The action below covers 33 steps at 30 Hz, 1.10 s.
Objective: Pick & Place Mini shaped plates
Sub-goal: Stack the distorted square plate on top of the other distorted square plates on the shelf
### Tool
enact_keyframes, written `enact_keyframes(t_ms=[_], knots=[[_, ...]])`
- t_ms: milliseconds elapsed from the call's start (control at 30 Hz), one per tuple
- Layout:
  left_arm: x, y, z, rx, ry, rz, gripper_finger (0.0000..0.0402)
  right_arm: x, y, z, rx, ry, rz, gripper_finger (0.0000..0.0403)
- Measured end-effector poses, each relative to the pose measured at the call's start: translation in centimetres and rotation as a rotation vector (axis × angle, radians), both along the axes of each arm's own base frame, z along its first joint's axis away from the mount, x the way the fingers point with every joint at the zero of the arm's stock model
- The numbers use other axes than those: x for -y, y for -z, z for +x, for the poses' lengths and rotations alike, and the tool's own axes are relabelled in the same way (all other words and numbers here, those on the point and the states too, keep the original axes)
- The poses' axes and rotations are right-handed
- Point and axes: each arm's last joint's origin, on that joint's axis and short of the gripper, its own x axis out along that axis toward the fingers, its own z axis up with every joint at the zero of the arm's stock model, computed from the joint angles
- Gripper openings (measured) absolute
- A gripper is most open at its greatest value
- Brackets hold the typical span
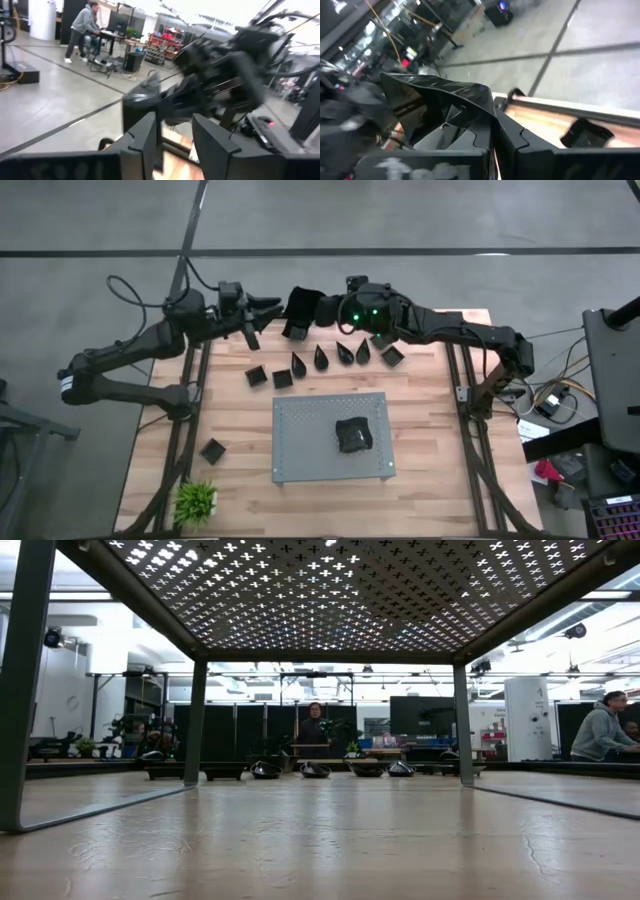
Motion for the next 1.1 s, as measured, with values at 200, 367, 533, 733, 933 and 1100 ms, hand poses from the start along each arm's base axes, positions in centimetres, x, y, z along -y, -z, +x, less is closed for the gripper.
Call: enact_keyframes(t_ms=[200,367,533,733,933,1100], knots=[[0.4,-1.6,-0.8,0.054,0.052,0.025,0.0139,0.7,0.4,-1.9,-0.103,-0.120,0.161,0.0008],[0.5,-1.6,-1.0,0.056,0.057,0.026,0.0140,-0.3,0.5,-3.4,-0.169,-0.275,0.325,0.0008],[0.5,-1.2,-0.8,0.035,0.059,-0.004,0.0140,-2.3,0.7,-4.2,-0.238,-0.437,0.479,0.0008],[0.5,-1.2,-0.8,0.035,0.059,-0.006,0.0140,-6.0,0.6,-6.1,-0.343,-0.485,0.641,0.0008],[0.4,-1.2,-0.7,0.044,0.060,-0.020,0.0140,-9.5,0.2,-7.0,-0.377,-0.490,0.767,0.0008],[0.4,-1.2,-0.7,0.047,0.060,-0.024,0.0140,-11.3,1.1,-7.4,-0.483,-0.484,0.816,0.0008]])
